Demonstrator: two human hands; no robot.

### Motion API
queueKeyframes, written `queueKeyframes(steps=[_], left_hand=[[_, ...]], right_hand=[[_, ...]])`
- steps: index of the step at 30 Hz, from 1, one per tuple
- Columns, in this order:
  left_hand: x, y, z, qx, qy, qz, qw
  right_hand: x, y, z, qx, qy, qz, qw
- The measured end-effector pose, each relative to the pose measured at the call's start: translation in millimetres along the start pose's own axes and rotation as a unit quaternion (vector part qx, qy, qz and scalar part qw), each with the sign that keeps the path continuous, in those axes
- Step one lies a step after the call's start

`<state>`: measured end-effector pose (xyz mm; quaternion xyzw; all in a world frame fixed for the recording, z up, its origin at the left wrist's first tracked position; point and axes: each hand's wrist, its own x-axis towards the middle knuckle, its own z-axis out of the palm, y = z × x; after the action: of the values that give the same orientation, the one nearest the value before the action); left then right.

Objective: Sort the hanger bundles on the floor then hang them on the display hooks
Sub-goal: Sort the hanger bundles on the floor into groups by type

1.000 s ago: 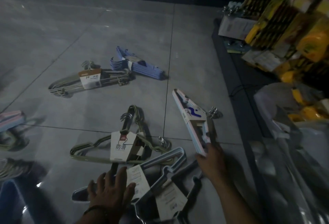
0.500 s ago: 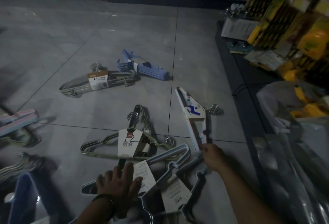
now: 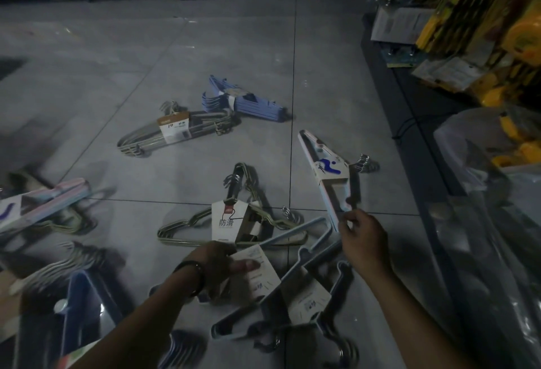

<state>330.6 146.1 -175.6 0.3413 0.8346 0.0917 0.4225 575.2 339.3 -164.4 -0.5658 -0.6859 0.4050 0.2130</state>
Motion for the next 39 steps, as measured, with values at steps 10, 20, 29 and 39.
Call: queueKeyframes(steps=[10, 20, 29, 39], left_hand=[[-8, 63, 2, -0.282, 0.13, 0.0, 0.95], [-9, 84, -8, -0.426, -0.006, 0.082, 0.901], [14, 103, -24, -0.2, 0.182, 0.355, 0.895], [9, 185, -29, -0.408, 0.193, 0.319, 0.833]], right_hand=[[-13, -37, -7, 0.297, -0.282, 0.141, 0.901], [1, -44, -33, 0.33, -0.153, 0.022, 0.931], [30, -80, -66, 0.38, -0.09, 0.15, 0.908], [39, -82, -86, 0.354, -0.08, -0.016, 0.932]])
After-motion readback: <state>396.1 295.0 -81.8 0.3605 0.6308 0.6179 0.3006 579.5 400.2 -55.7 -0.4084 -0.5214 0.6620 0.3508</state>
